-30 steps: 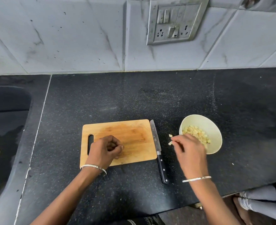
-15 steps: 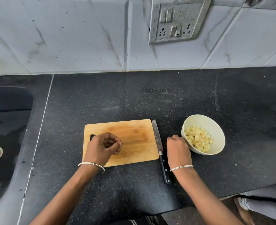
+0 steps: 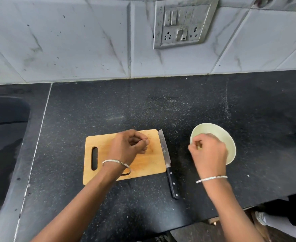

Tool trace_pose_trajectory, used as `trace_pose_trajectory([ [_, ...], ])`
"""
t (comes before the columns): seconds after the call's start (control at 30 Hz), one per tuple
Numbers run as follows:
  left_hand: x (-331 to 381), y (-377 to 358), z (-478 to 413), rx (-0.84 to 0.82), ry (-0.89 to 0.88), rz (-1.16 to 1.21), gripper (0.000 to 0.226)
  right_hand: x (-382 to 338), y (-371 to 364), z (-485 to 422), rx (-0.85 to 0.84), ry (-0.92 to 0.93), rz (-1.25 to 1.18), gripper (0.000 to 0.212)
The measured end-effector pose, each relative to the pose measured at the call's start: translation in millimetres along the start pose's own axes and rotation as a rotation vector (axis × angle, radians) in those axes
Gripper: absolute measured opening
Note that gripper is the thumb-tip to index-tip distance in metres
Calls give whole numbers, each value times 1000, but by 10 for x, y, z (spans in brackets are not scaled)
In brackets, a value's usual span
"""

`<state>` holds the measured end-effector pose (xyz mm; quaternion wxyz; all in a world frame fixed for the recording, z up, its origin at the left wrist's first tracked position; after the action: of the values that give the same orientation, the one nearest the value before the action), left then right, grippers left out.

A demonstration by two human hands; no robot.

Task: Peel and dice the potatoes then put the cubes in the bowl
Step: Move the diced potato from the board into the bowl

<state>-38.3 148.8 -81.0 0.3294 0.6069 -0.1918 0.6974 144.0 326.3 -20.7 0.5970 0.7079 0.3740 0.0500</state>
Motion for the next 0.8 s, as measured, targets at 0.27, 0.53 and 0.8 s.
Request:
trace_pose_trajectory([
  [0.27, 494, -1506, -289, -262, -160, -186, 5, 734, -43, -154, -183, -160, -126, 13],
  [0.53, 455, -1501, -424, -173, -189, -414, 14, 448, -258, 110, -358, -32, -140, 9],
  [0.8, 307, -754, -423, -144, -40, -261, 12, 174, -377, 284, -431, 15, -205, 12],
])
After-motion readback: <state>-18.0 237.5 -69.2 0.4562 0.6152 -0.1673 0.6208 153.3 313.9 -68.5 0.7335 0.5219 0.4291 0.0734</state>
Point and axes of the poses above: each hand's wrist, its own z-axis away from the middle knuckle, its own y-axis out of the back of the hand, x = y × z, the point moved 10 cm from there along -z, towards the middle knuckle, and after that the axes turned 1 degree about -x, right-handed, at the moved point
